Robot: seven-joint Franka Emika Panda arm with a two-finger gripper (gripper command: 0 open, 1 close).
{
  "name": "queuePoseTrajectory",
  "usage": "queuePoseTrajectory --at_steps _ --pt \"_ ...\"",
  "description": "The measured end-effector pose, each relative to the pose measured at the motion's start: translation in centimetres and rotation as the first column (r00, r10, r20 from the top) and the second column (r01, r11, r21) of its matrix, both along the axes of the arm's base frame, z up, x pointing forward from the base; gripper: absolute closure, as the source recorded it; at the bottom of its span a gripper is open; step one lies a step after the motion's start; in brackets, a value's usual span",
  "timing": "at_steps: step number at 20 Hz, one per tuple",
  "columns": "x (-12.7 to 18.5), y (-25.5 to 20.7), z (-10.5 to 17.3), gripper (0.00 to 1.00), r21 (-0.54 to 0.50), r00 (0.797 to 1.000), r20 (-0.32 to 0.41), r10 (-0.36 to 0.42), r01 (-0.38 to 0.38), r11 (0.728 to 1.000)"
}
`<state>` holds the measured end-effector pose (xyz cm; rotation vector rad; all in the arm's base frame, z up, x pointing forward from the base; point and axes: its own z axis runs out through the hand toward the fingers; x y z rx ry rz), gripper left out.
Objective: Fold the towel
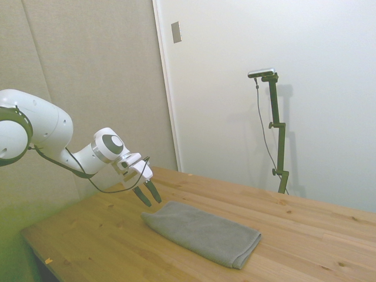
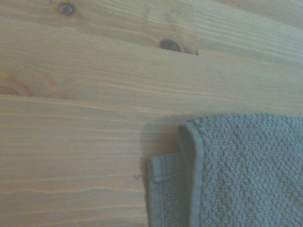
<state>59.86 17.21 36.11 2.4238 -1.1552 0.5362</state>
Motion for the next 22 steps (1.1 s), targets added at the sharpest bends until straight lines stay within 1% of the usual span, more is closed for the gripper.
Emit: queuePoseTrajectory --at_steps 7,9,16,17,22 --pt "0.3 -0.8 -1.4 0.00 -0.012 1.000 -0.018 -0.015 0.015 1.000" --pt "0.3 -1.6 -1.7 0.00 -0.027 1.000 -0.022 -0.021 0.020 0.999" --pt "0.0 -5.6 -1.8 0.00 -0.042 0.997 -0.026 -0.076 0.075 0.996" --pt "0.0 -6.2 -1.9 1.00 -0.040 0.996 -0.024 -0.081 0.080 0.996" --pt "-0.4 -7.3 -1.8 1.00 -0.023 0.996 -0.011 -0.084 0.084 0.996"
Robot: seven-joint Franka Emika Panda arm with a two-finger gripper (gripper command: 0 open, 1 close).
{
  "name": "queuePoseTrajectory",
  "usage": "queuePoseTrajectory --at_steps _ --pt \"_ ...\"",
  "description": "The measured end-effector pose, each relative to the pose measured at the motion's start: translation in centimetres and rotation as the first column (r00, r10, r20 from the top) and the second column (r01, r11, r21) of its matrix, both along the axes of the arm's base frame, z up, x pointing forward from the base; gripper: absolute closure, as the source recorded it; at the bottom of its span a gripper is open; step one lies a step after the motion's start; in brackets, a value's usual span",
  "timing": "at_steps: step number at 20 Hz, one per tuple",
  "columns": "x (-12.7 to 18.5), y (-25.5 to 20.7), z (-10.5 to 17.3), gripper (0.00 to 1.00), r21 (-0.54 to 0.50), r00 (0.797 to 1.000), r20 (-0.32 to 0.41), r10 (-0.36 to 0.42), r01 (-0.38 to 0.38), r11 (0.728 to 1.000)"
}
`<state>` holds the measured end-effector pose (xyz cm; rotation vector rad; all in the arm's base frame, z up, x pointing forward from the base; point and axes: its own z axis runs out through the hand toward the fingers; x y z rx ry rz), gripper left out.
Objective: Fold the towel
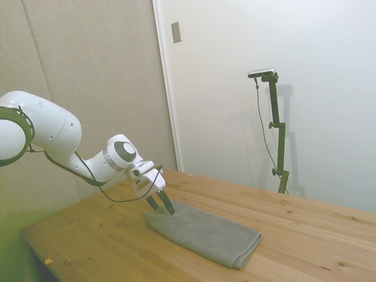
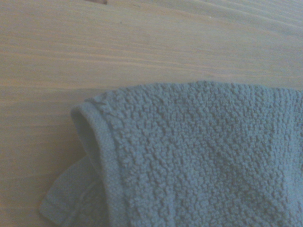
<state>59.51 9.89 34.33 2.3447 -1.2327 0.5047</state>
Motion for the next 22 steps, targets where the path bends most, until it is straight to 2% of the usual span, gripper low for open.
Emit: queuePoseTrajectory --at_steps 14,22 --pt "-1.7 -0.1 -0.6 1.00 0.008 1.000 -0.011 0.016 -0.016 1.000" --pt "-1.6 0.0 -0.3 1.00 0.014 1.000 -0.001 0.022 -0.022 1.000"
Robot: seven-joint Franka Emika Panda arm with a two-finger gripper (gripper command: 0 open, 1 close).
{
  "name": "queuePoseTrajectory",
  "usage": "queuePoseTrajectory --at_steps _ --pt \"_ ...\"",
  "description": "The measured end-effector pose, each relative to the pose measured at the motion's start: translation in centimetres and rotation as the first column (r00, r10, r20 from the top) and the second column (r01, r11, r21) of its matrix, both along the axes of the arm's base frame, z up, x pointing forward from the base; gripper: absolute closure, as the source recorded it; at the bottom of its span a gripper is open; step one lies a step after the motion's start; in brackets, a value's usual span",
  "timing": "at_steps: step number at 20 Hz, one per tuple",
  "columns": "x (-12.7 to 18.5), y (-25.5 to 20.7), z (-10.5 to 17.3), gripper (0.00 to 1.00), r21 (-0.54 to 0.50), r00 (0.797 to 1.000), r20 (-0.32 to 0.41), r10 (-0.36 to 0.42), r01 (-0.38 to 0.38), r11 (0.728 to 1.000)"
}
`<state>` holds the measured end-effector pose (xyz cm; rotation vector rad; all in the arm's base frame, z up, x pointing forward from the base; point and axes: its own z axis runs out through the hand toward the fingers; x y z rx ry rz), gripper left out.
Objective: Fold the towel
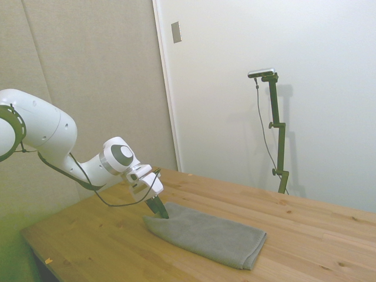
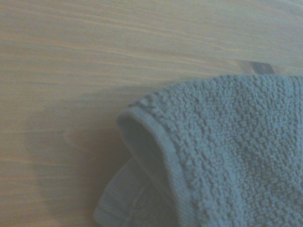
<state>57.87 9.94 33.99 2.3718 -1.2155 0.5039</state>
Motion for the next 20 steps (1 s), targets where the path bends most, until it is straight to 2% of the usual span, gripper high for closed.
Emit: queuePoseTrajectory --at_steps 4,7,12,20 --pt "0.6 0.0 1.4 1.00 0.012 1.000 0.027 0.010 -0.011 1.000" --pt "1.1 -1.2 3.9 1.00 0.052 0.999 0.050 0.013 -0.016 0.998" --pt "1.3 -6.2 8.8 1.00 0.157 0.997 0.081 -0.009 -0.004 0.988" --pt "0.6 -13.5 13.8 1.00 0.279 0.990 0.139 -0.027 -0.013 0.960"
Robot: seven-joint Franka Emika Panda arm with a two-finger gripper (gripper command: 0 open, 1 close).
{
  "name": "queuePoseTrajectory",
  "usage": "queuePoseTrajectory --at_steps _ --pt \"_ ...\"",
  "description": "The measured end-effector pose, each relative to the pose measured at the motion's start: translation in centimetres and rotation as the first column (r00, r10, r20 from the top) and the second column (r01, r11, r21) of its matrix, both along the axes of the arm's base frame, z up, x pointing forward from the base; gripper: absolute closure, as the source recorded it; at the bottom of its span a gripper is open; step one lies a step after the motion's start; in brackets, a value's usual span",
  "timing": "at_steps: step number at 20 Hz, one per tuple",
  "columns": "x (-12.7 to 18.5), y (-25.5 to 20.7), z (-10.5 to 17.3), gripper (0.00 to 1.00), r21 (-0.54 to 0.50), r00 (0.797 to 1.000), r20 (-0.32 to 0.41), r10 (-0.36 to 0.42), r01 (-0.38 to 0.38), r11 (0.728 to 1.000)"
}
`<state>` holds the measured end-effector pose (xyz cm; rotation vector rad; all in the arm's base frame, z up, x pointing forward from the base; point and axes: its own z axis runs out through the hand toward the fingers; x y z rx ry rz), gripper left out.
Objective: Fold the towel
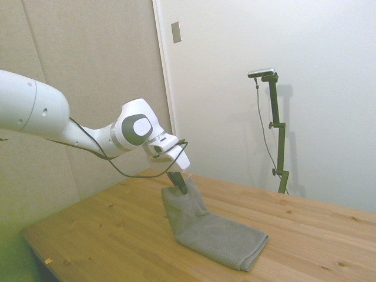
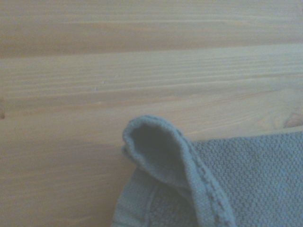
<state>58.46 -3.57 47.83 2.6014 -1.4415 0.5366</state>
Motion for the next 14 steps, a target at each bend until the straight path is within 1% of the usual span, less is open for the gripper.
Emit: queuePoseTrajectory --at_steps 3,6,9,14 --pt "-0.9 -1.9 1.9 1.00 0.034 1.000 0.018 0.005 -0.006 0.999" --pt "-1.9 -4.4 3.3 1.00 0.062 0.999 0.033 -0.004 0.002 0.998" --pt "-3.1 -7.5 4.1 1.00 0.103 0.999 0.041 -0.010 0.006 0.995" --pt "-4.9 -13.3 4.5 1.00 0.142 0.998 0.053 -0.026 0.018 0.990"
